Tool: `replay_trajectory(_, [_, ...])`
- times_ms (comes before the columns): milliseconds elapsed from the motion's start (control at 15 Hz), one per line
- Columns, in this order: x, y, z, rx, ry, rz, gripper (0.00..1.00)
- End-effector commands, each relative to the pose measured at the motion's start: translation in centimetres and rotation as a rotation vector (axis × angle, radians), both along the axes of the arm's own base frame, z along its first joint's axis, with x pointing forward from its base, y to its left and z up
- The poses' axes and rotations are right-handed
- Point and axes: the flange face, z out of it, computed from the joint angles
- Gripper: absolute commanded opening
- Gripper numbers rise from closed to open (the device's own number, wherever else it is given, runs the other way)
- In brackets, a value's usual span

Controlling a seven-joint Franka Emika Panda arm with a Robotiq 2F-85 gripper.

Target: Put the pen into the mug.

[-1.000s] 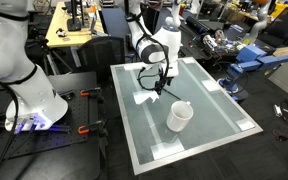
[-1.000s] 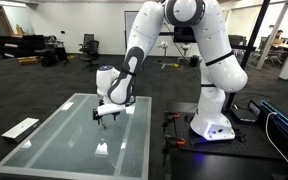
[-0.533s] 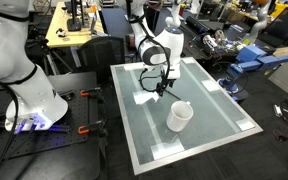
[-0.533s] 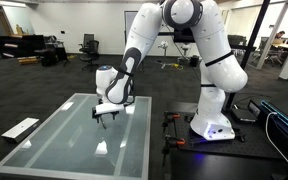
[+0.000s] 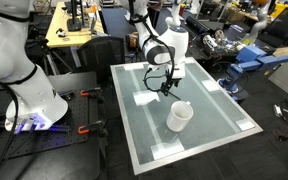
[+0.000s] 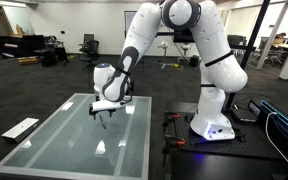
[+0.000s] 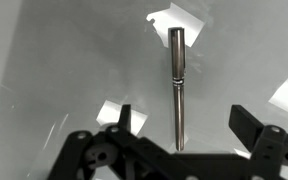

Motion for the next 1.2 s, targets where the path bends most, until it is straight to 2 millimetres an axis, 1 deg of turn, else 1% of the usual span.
replay_trajectory(0, [1.1, -0.5, -0.2, 0.002, 0.006, -0.011, 1.0])
replay_trajectory(333, [1.7, -0.7, -0.8, -0.002, 0.011, -0.012, 1.0])
replay_trajectory(400, [1.7, -0.7, -0.9, -0.003, 0.01, -0.011, 0.85])
replay_trajectory(467, [1.8, -0.7, -0.9, -0.006, 0.009, -0.011, 0.74])
replay_trajectory(600, [1.9, -0.7, -1.0, -0.007, 0.008, -0.012, 0.58])
replay_trajectory(667, [1.9, -0.8, -1.1, -0.008, 0.007, -0.012, 0.49])
replay_trajectory(800, [1.9, -0.8, -1.1, -0.007, 0.007, -0.014, 0.35])
replay_trajectory(1000, [1.9, -0.9, -1.2, -0.008, 0.008, -0.015, 0.12])
replay_trajectory(1133, [1.9, -0.8, -1.4, -0.008, 0.01, -0.015, 0.0])
